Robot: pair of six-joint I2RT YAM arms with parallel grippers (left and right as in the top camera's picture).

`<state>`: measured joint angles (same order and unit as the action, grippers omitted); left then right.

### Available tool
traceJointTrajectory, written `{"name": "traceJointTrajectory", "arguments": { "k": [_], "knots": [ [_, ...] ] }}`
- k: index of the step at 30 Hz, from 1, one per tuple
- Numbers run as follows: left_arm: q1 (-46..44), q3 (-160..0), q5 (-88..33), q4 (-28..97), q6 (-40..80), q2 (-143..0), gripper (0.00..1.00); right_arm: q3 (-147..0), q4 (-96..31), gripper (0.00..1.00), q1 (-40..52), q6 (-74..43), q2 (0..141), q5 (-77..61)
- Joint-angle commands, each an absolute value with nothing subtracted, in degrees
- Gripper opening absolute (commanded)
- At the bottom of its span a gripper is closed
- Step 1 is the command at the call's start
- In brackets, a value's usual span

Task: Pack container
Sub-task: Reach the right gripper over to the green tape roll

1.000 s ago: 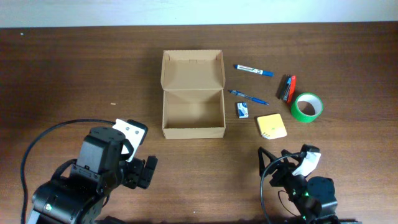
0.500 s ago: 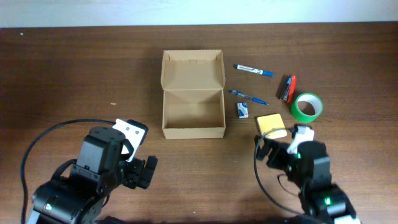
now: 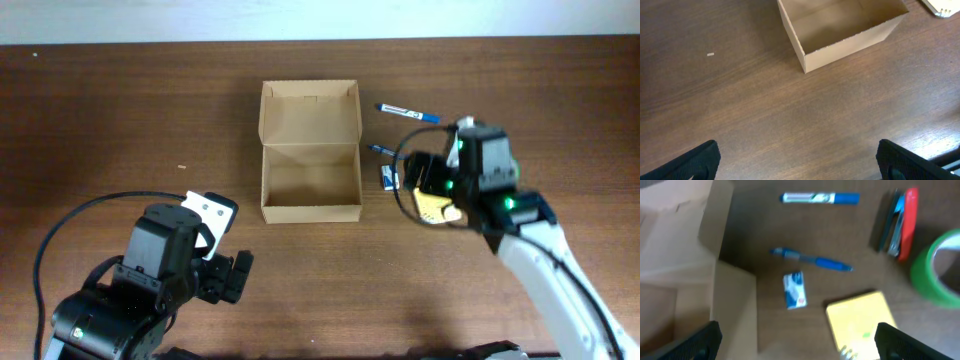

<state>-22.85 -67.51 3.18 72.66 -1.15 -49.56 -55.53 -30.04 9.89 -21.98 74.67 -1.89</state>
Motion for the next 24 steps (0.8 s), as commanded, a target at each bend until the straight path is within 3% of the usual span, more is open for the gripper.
{"name": "traceJointTrajectory", "arguments": {
  "k": [1, 17, 24],
  "knots": [
    [-22.7, -68.4, 2.8, 72.5, -2.3, -49.4, 1.00, -60.7, -31.0, 0.99, 5.9, -19.9, 79.8, -0.8],
    [-22.7, -68.4, 2.8, 72.5, -2.2, -49.4, 0.99, -64.9, -36.7, 0.99, -13.6, -16.7, 87.6, 0.3],
    [-22.7, -68.4, 2.8, 72.5, -2.2, -49.4, 1.00, -64.9, -37.6, 0.99, -16.3, -12.6, 89.6, 1.7]
  ]
}}
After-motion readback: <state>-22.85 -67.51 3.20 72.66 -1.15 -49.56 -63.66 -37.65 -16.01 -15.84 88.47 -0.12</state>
